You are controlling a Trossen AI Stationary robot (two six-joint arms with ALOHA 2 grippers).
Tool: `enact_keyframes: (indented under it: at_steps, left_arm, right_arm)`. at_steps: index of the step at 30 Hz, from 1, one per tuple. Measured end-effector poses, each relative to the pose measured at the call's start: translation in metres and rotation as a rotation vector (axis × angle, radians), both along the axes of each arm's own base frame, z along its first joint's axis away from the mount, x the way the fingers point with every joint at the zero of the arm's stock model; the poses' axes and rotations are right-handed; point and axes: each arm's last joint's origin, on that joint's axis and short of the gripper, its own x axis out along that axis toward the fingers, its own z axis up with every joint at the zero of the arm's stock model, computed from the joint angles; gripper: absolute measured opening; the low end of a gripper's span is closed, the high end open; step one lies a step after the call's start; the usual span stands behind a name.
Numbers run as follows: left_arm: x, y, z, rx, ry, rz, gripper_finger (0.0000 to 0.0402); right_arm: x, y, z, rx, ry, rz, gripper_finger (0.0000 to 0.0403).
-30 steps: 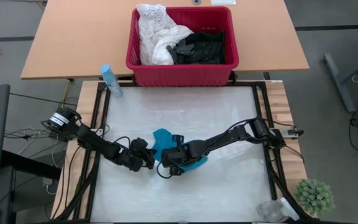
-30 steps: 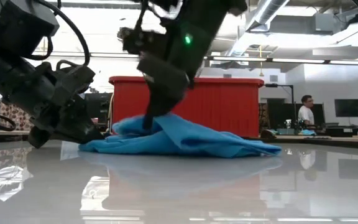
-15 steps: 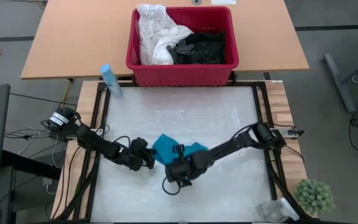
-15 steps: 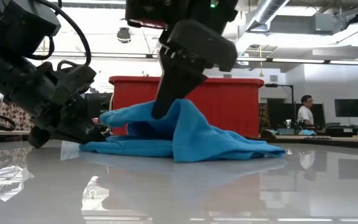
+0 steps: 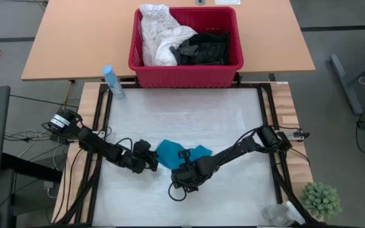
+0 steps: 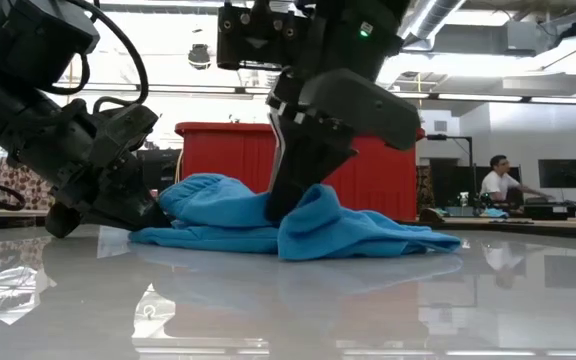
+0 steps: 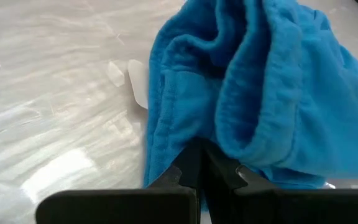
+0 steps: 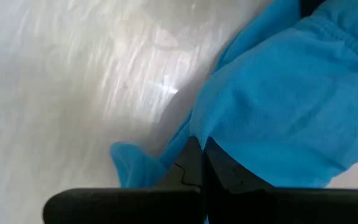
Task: Fold laundry
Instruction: Fold the blue shorts
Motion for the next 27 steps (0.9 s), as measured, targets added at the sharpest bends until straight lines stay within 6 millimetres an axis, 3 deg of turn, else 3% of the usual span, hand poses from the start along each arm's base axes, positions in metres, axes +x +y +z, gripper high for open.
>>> enact_keyframes:
  at_steps: [15, 20, 27]
  left_arm:
    - [0.001, -0.001, 0.001, -0.006, -0.012, -0.019, 0.0]
    - [0.004, -0.004, 0.003, -0.01, -0.016, -0.111, 0.0]
    - [0.005, -0.005, 0.005, -0.005, -0.027, -0.13, 0.0]
  right_arm:
    - [0.004, 0.008, 0.003, -0.072, -0.034, 0.183, 0.0018]
    - [0.006, 0.01, 0.004, -0.071, -0.054, 0.216, 0.0018]
    - [0.008, -0.002, -0.003, -0.003, -0.036, 0.188, 0.0018]
